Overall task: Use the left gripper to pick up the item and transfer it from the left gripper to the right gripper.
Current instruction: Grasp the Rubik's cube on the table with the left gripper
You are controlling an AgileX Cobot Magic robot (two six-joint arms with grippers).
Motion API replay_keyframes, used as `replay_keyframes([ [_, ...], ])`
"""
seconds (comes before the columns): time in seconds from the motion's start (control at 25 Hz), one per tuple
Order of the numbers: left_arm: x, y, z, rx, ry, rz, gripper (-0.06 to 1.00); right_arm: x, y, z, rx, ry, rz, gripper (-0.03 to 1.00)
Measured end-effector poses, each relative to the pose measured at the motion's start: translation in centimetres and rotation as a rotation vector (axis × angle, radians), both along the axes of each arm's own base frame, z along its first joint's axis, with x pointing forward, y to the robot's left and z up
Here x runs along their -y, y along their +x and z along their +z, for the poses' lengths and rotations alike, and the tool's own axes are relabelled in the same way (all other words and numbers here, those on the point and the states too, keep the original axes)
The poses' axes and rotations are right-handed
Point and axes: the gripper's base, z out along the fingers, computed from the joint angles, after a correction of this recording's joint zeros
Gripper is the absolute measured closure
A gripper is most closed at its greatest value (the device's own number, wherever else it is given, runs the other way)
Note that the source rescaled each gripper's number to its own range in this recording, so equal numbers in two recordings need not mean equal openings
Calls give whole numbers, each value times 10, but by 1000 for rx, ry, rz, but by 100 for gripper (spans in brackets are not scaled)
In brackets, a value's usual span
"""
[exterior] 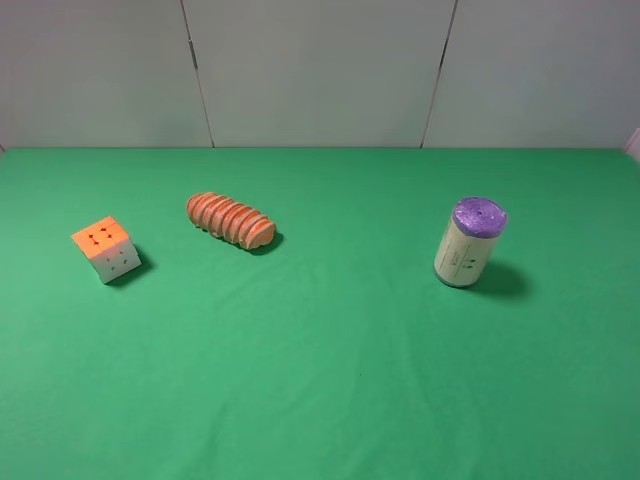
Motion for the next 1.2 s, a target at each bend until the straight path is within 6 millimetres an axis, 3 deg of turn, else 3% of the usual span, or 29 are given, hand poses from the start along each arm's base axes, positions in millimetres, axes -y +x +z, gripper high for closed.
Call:
replay_keyframes([
  [0.2, 1, 14, 22, -75, 8, 0, -6, 0, 0, 0, 0, 0, 0, -3],
  [0.64, 8, 75, 78, -238, 47, -24, -6, 0, 0, 0, 0, 0, 0, -3],
  [0.96, 10, 118, 91, -319, 95, -44, -6, 0, 0, 0, 0, 0, 0, -3],
  [1.2, 10, 151, 82, -424, 147, -35, -6, 0, 0, 0, 0, 0, 0, -3],
])
